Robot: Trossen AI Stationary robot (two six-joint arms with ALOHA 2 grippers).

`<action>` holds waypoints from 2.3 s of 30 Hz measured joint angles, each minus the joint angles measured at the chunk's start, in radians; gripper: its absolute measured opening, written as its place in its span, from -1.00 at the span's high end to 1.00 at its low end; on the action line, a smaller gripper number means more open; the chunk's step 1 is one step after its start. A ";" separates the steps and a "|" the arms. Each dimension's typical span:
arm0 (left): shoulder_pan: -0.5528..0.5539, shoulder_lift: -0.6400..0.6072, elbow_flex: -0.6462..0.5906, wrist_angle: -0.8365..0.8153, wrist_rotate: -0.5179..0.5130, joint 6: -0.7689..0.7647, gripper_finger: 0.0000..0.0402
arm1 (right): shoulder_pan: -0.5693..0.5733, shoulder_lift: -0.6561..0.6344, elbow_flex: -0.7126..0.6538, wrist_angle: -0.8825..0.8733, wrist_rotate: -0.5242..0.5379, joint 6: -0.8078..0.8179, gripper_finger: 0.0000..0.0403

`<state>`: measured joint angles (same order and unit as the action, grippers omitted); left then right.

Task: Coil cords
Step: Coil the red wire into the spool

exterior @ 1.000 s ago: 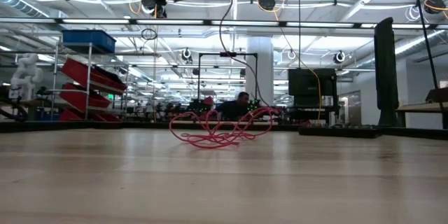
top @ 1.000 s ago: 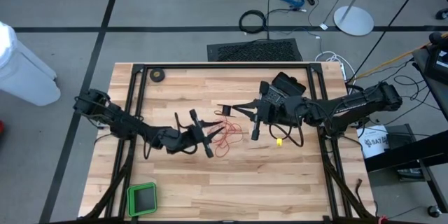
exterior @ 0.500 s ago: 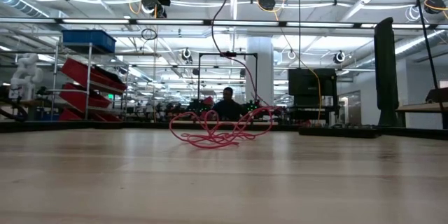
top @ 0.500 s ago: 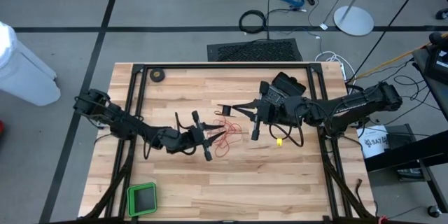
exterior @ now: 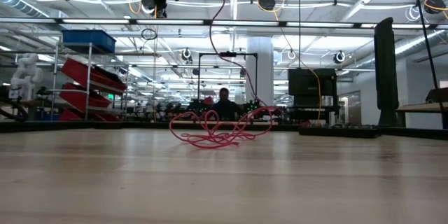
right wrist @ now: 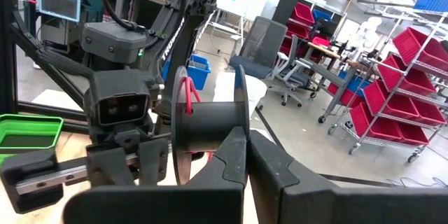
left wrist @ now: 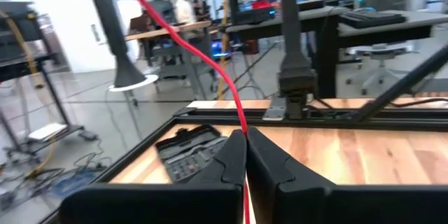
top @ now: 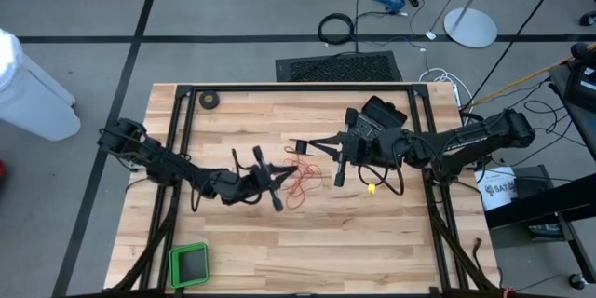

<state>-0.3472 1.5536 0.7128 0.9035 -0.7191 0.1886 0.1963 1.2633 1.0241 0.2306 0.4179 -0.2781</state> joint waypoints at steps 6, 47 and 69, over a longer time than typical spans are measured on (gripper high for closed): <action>0.041 0.000 0.000 0.008 -0.018 -0.001 0.99 | 0.000 0.000 0.000 0.004 0.000 0.030 1.00; 0.167 -0.012 0.110 0.061 0.329 -0.070 1.00 | -0.038 0.132 0.000 0.044 0.371 -0.045 1.00; 0.123 -0.303 0.109 -0.532 0.233 -0.024 1.00 | 0.002 0.046 0.000 -0.168 0.191 0.046 1.00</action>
<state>-0.2240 1.2508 0.8219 0.3716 -0.4864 0.1648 0.1986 1.3090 1.0245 0.0623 0.6086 -0.2320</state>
